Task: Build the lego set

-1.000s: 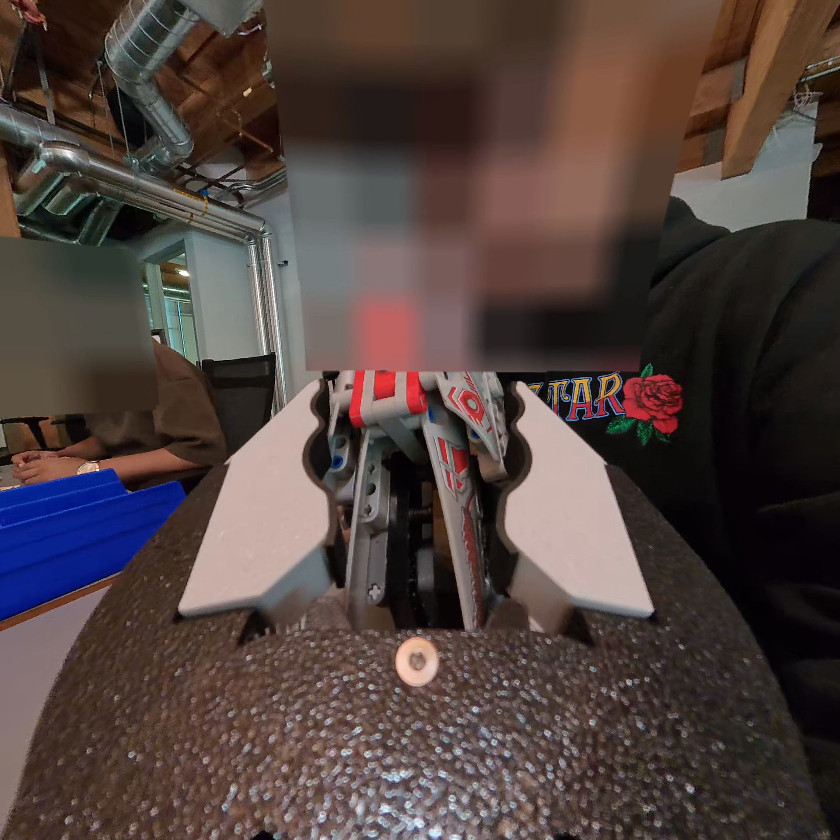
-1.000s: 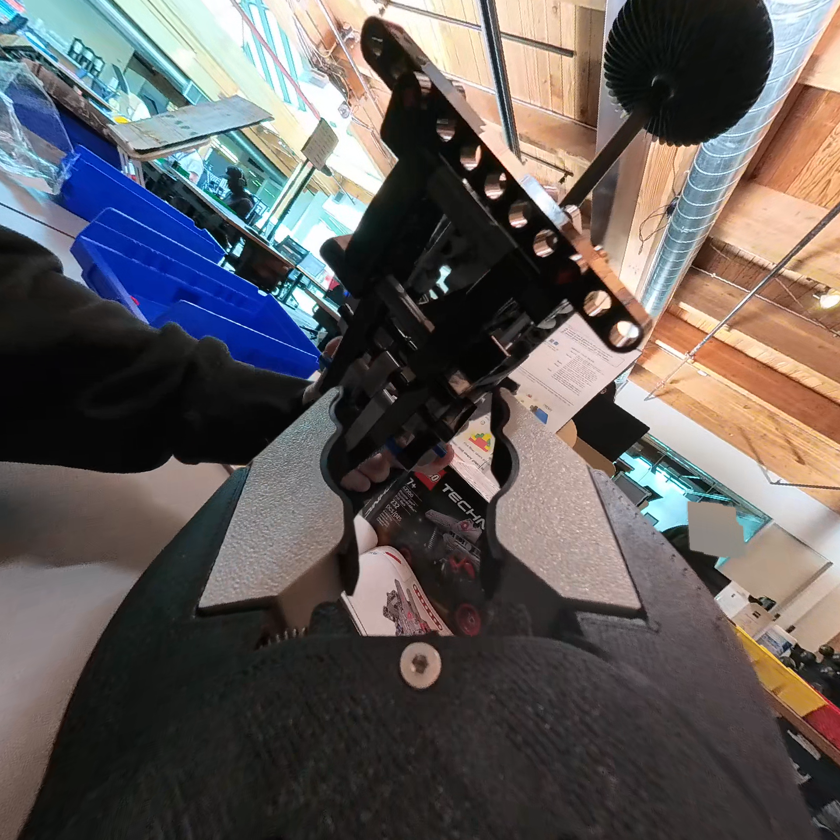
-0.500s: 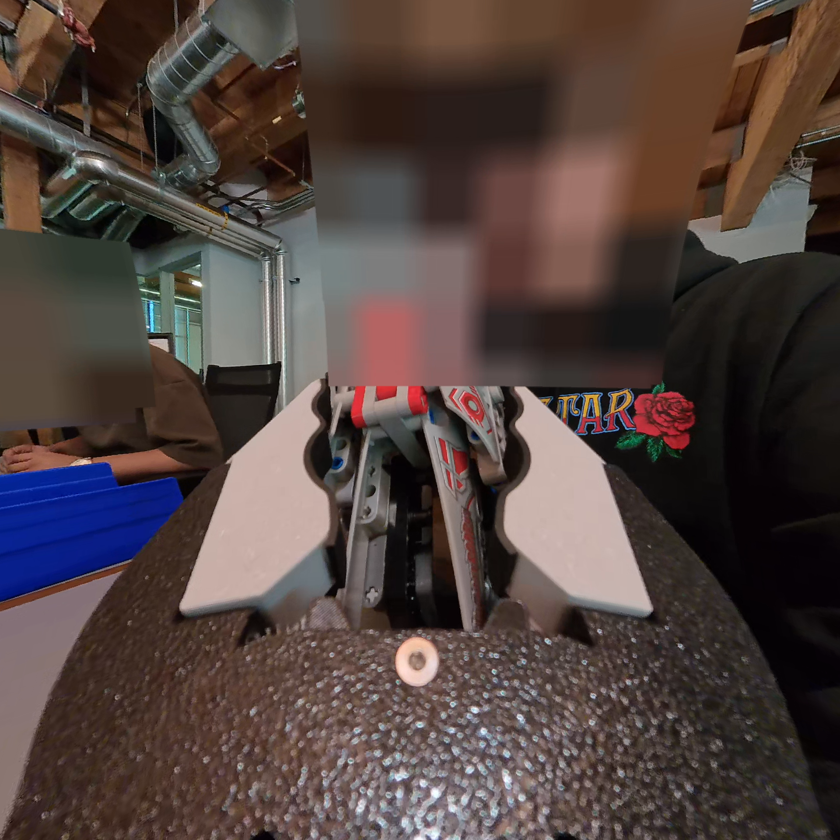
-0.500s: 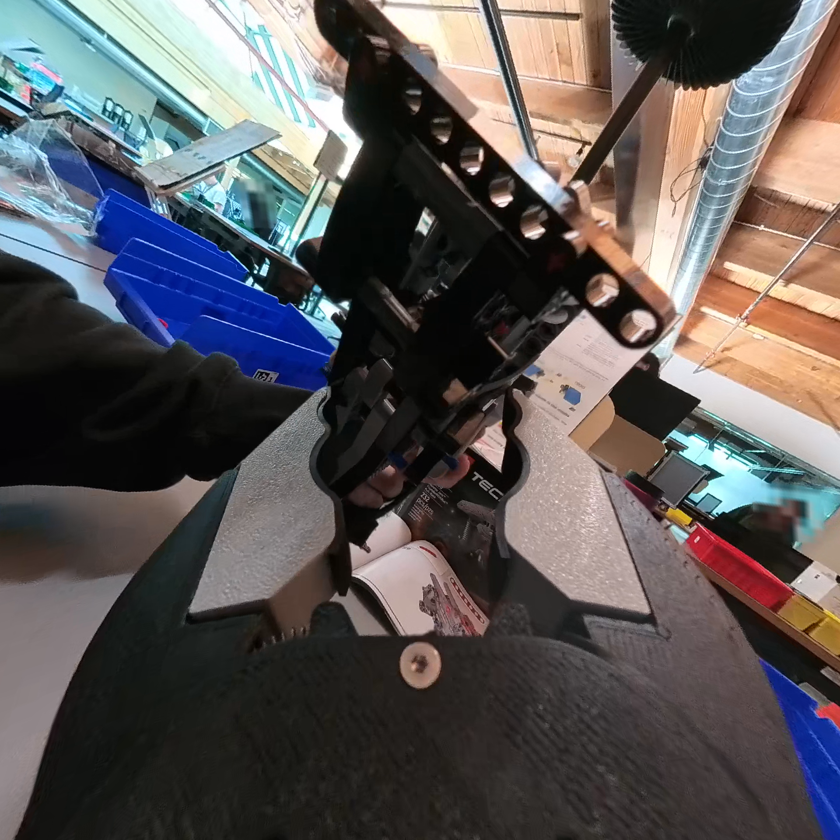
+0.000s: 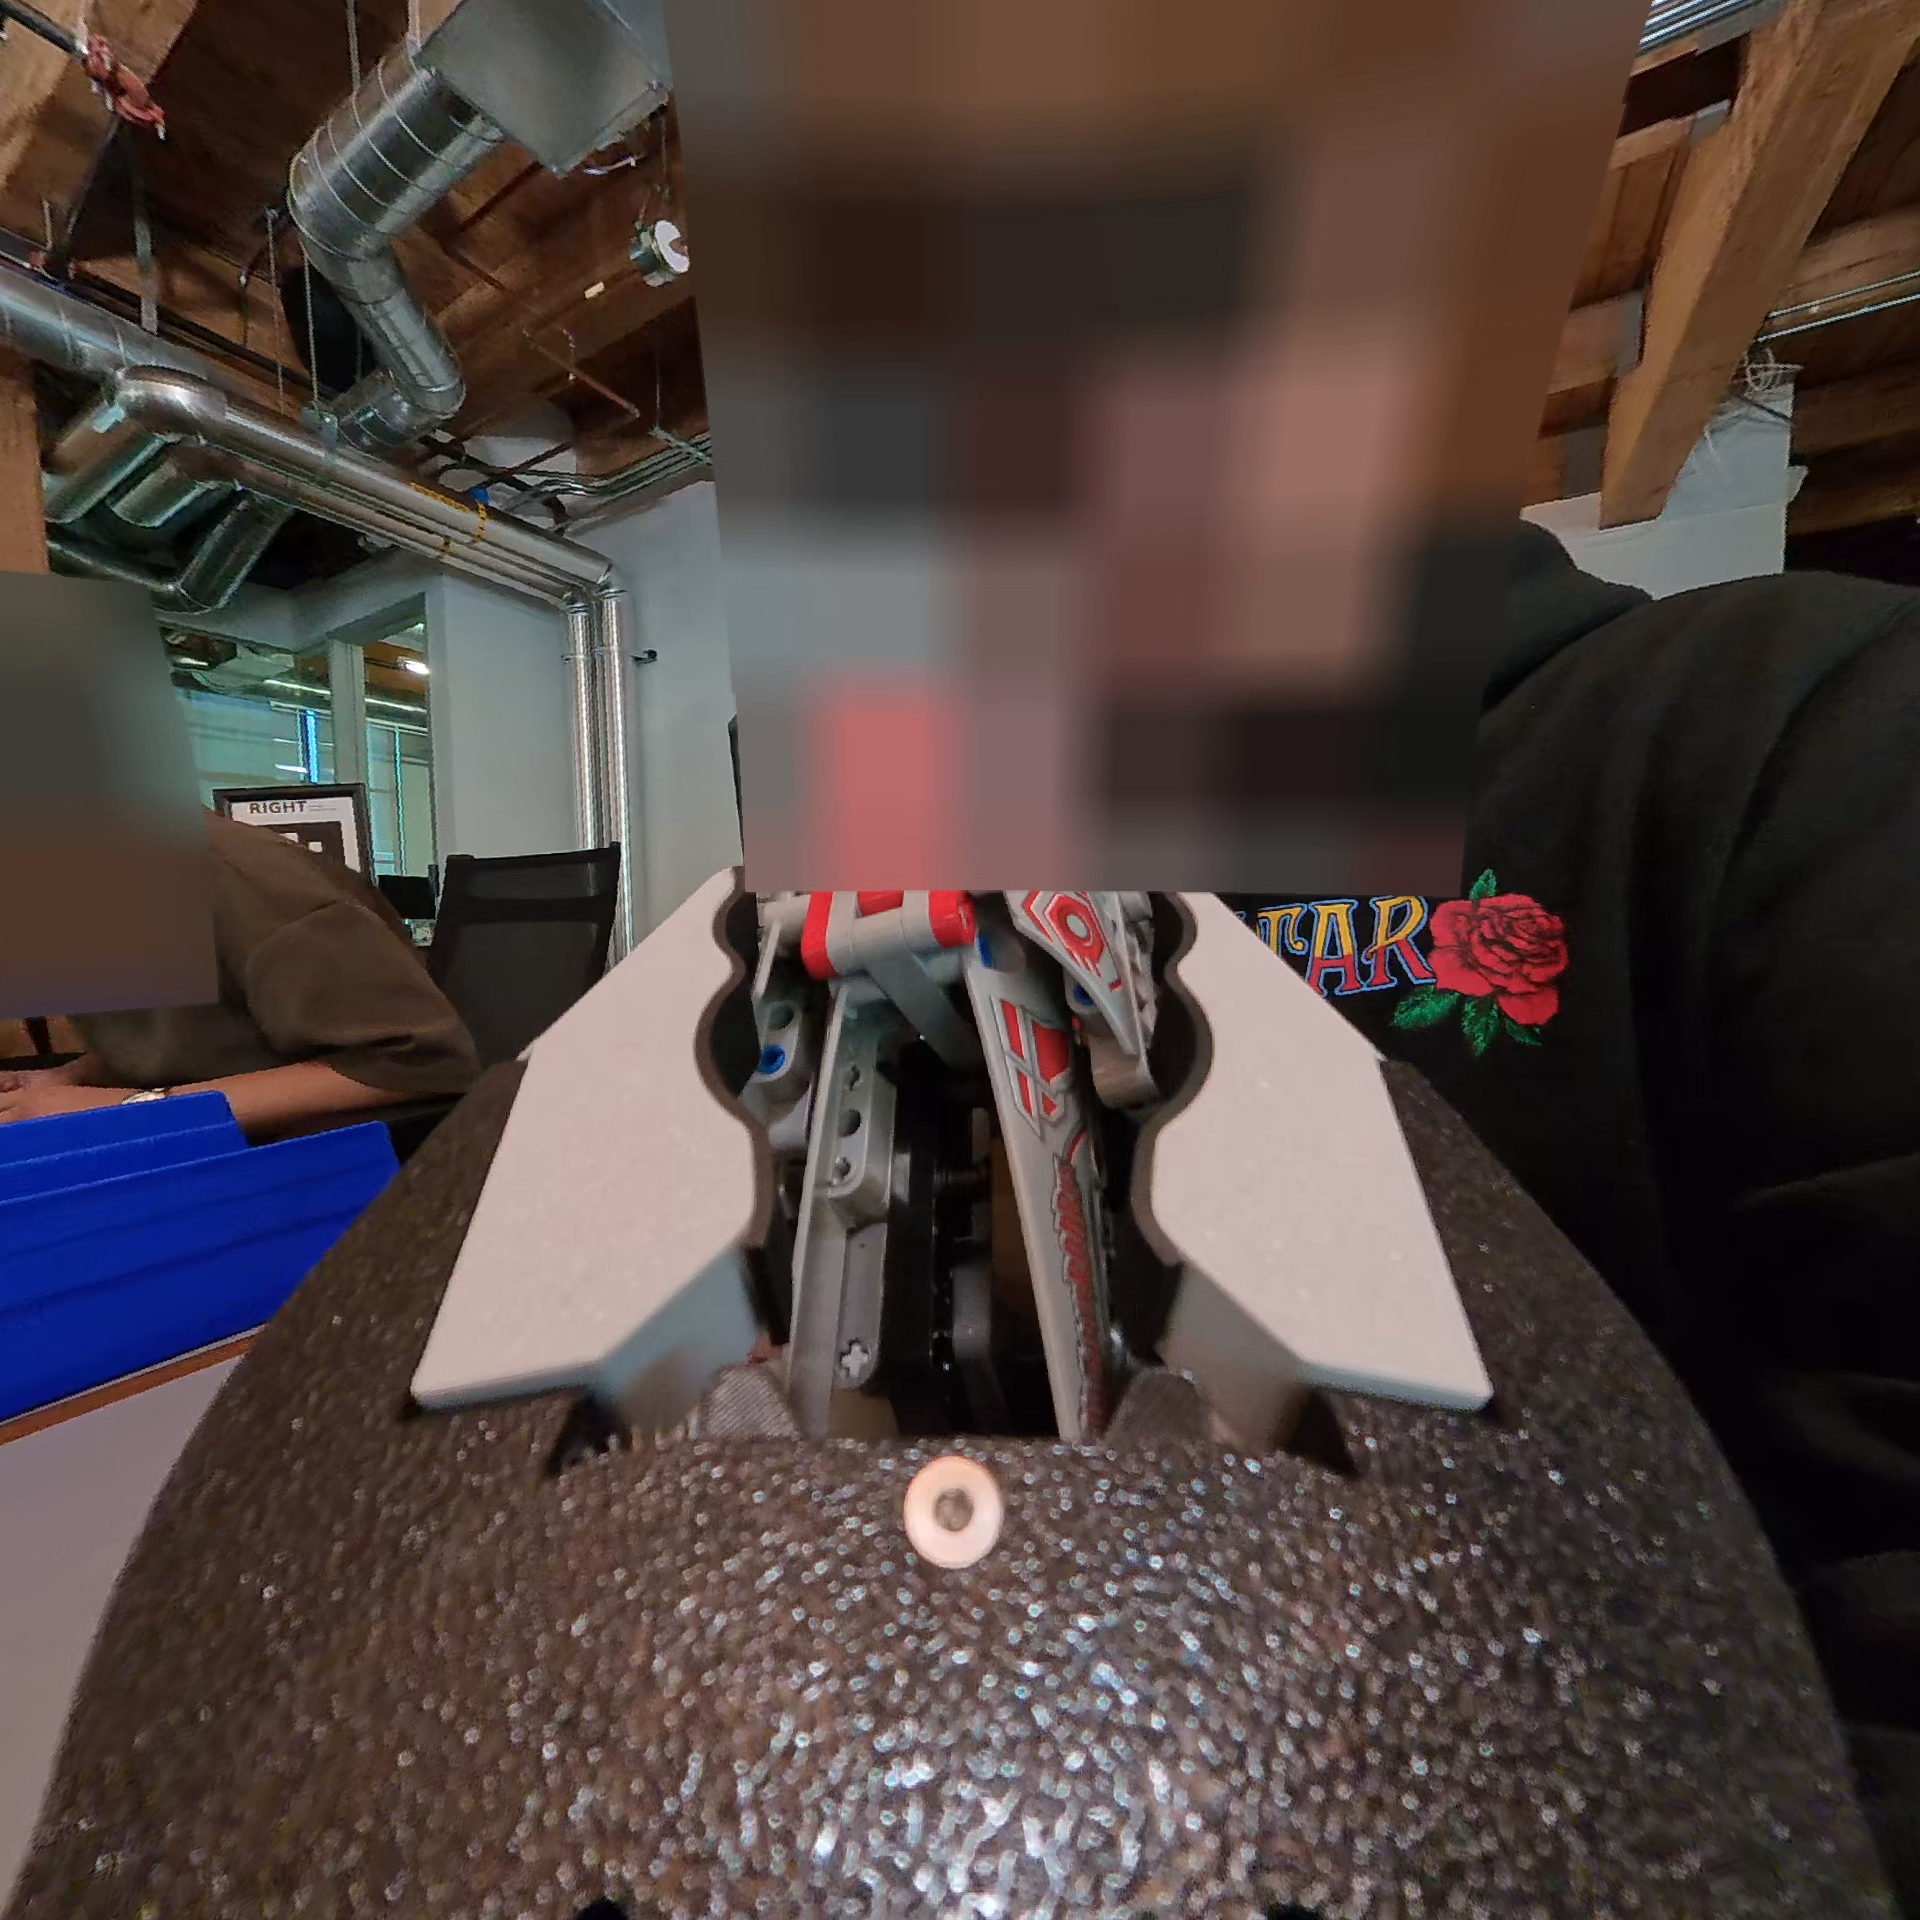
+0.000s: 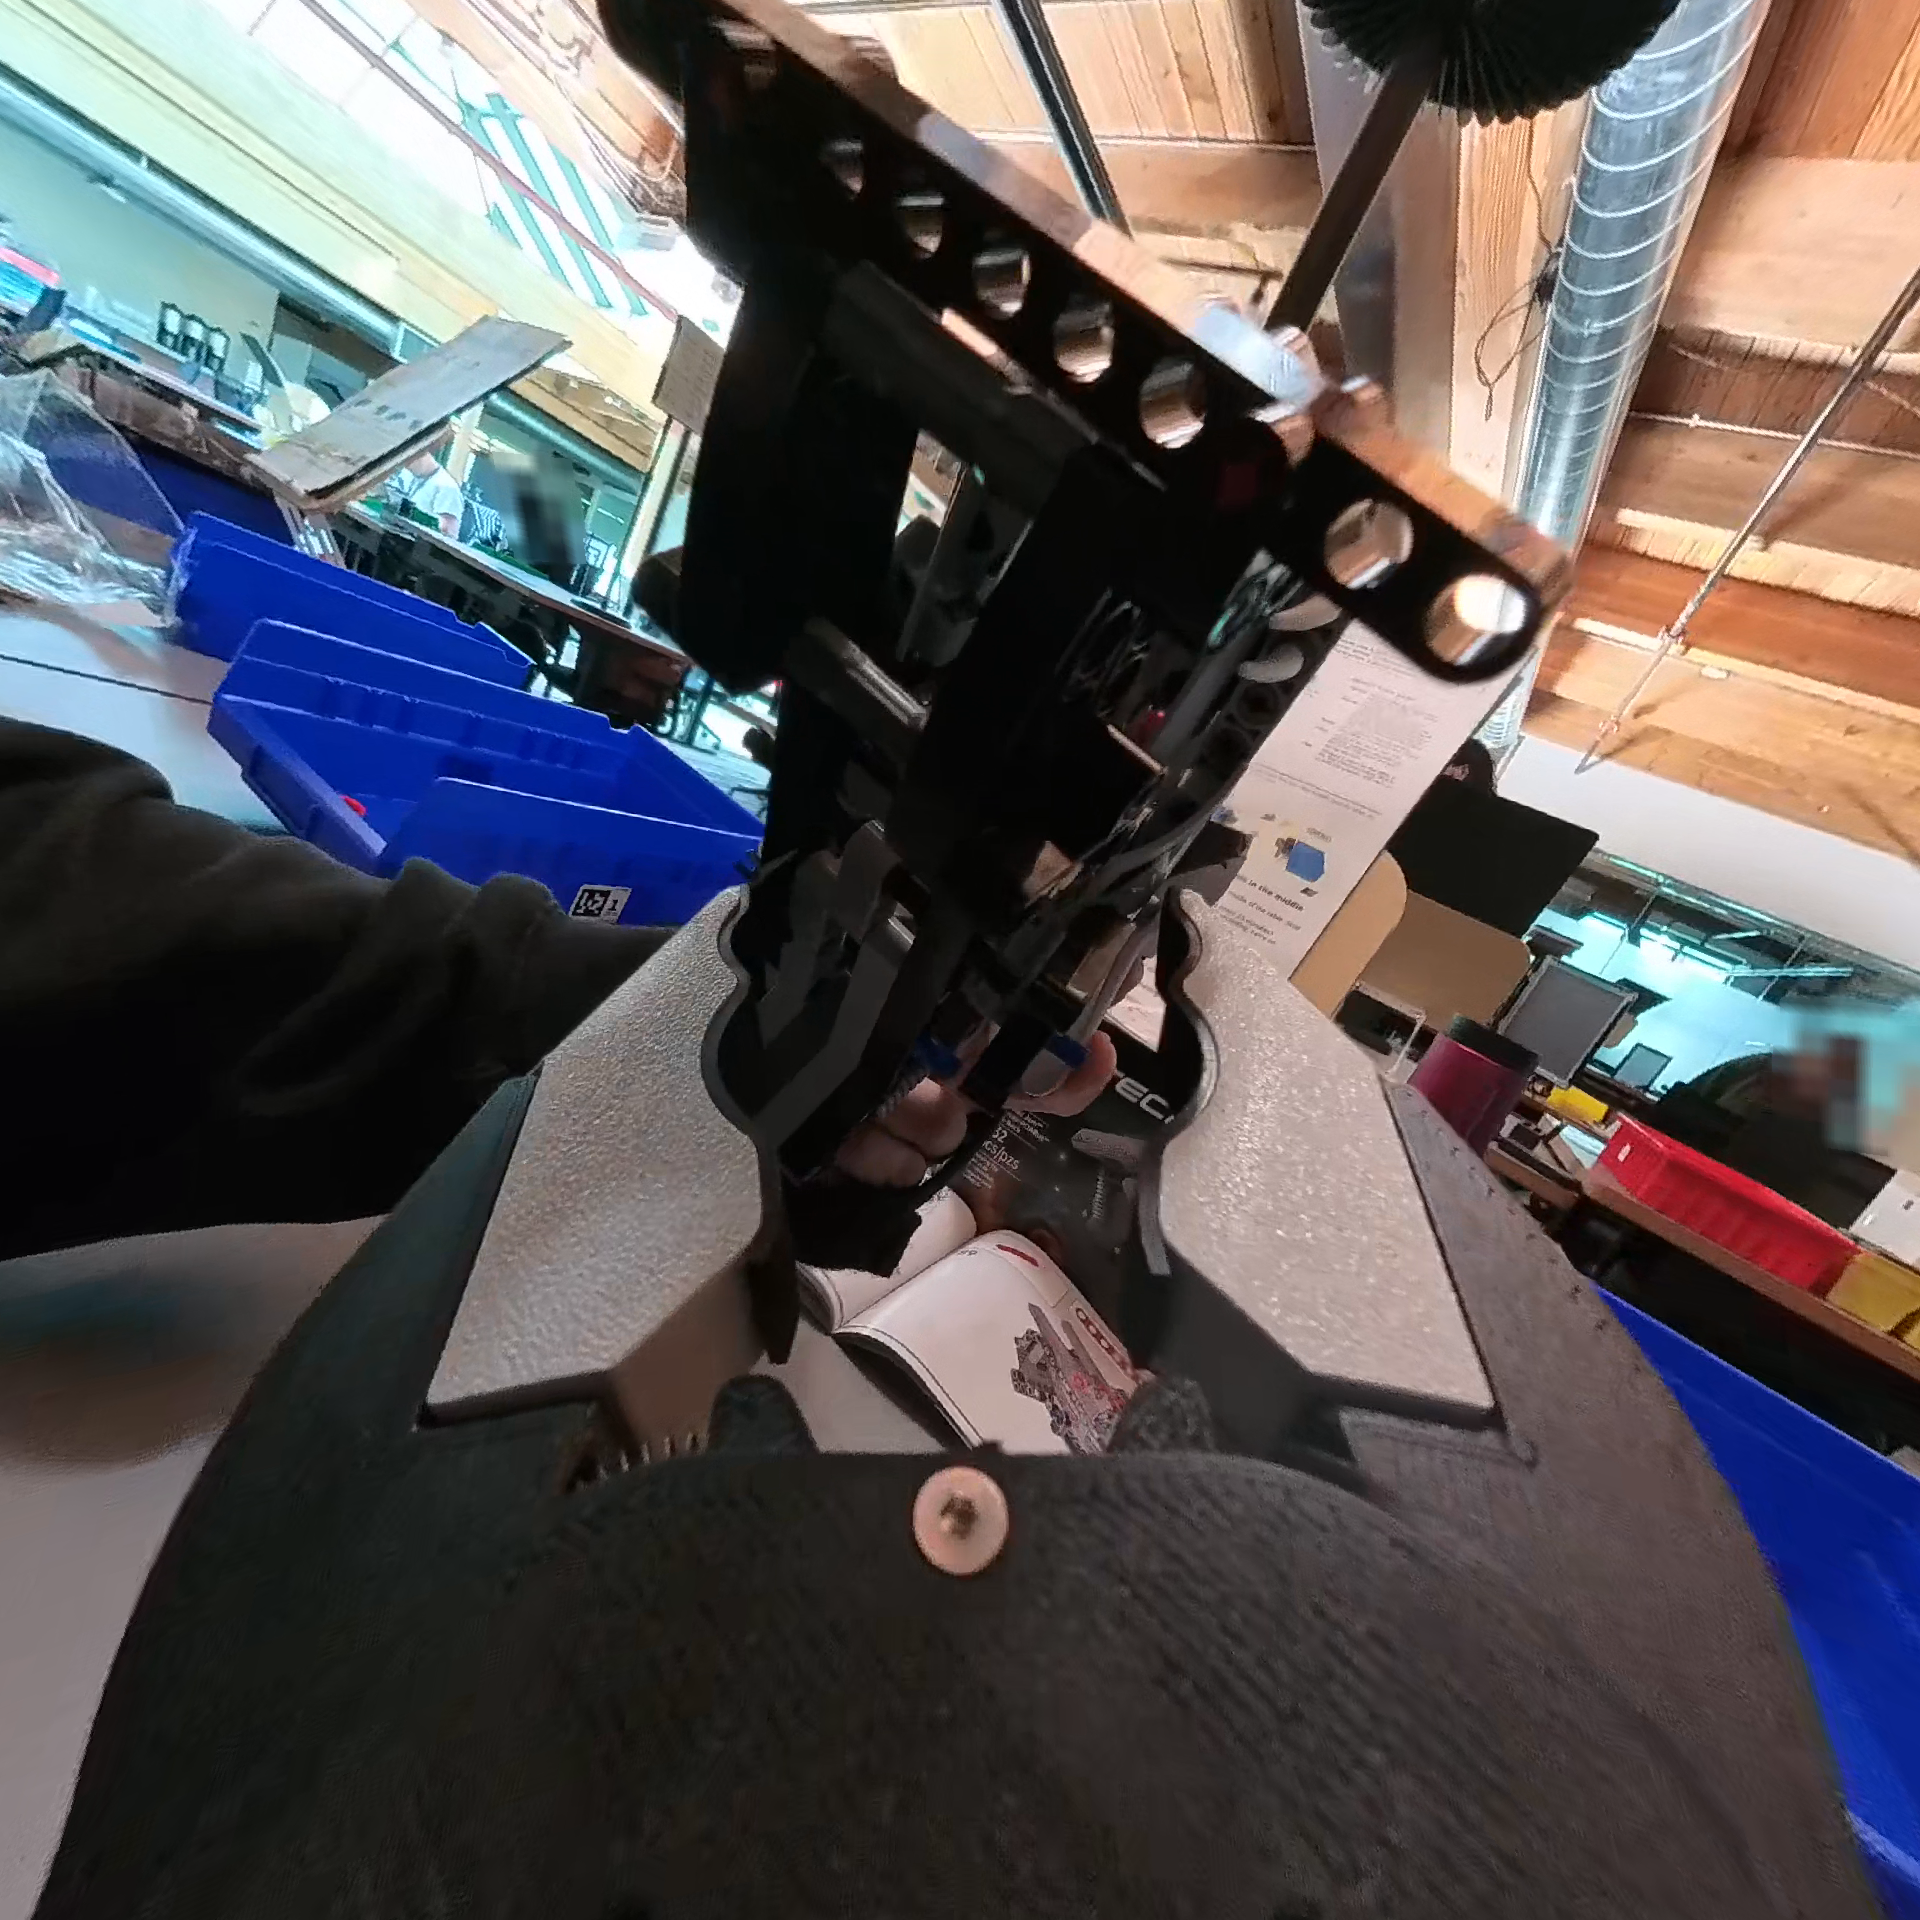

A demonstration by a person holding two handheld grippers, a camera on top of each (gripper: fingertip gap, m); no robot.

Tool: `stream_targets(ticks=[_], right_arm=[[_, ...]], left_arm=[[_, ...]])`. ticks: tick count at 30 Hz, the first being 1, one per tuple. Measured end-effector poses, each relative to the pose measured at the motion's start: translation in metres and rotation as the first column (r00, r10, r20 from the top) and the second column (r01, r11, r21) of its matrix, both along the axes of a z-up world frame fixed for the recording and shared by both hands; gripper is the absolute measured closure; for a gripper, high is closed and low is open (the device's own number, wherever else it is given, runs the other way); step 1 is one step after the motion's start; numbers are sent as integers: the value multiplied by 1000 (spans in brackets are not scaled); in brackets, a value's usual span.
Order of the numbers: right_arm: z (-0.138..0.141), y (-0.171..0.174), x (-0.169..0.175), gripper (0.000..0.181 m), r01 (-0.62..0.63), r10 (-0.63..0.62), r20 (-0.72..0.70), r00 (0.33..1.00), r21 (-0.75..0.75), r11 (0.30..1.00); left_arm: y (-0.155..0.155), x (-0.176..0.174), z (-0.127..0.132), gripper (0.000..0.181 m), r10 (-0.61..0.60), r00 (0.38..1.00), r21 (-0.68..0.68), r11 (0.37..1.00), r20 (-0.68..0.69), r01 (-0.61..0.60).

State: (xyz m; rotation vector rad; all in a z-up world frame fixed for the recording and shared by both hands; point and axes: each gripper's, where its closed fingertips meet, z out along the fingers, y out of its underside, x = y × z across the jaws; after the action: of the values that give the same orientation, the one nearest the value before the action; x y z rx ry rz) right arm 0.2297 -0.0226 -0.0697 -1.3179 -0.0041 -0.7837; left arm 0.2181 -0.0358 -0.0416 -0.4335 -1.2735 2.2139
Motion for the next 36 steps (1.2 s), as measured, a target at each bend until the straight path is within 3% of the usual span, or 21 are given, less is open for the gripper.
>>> stream_targets(ticks=[6,10,16,18,21,24,27,31,36], right_arm=[[1,-4,3,106,17,-17,18,1000,0,1000],[2,-10,7,106,28,-29,14,999,37,999],[0,-16,17,107,49,-45,-49,998,82,995],[-1,-17,21,107,47,-39,-92,995,81,996],[1,-18,21,112,33,-25,-102,994,75,997],[5,-20,21,119,7,1,-113,994,65,998],[-1,-21,24,119,-41,53,-175,983,72,997],[-16,-22,28,118,-119,149,-308,940,115,986],[-51,-19,29,112,-187,254,-536,805,178,966]], left_arm=[[-6,6,0,107,47,999,42,998,9,-47],[-15,18,3,94,189,981,103,976,47,-193],[-22,40,5,75,443,874,197,855,202,-479],[-20,43,7,76,480,843,199,826,242,-527],[-12,42,11,88,476,842,187,830,254,-525],[-6,33,9,113,368,911,228,886,184,-404],[-8,36,1,117,354,931,302,881,94,-365],[-9,45,-17,117,404,915,388,845,-9,-369],[-6,54,-57,118,509,840,469,798,-189,-378]])
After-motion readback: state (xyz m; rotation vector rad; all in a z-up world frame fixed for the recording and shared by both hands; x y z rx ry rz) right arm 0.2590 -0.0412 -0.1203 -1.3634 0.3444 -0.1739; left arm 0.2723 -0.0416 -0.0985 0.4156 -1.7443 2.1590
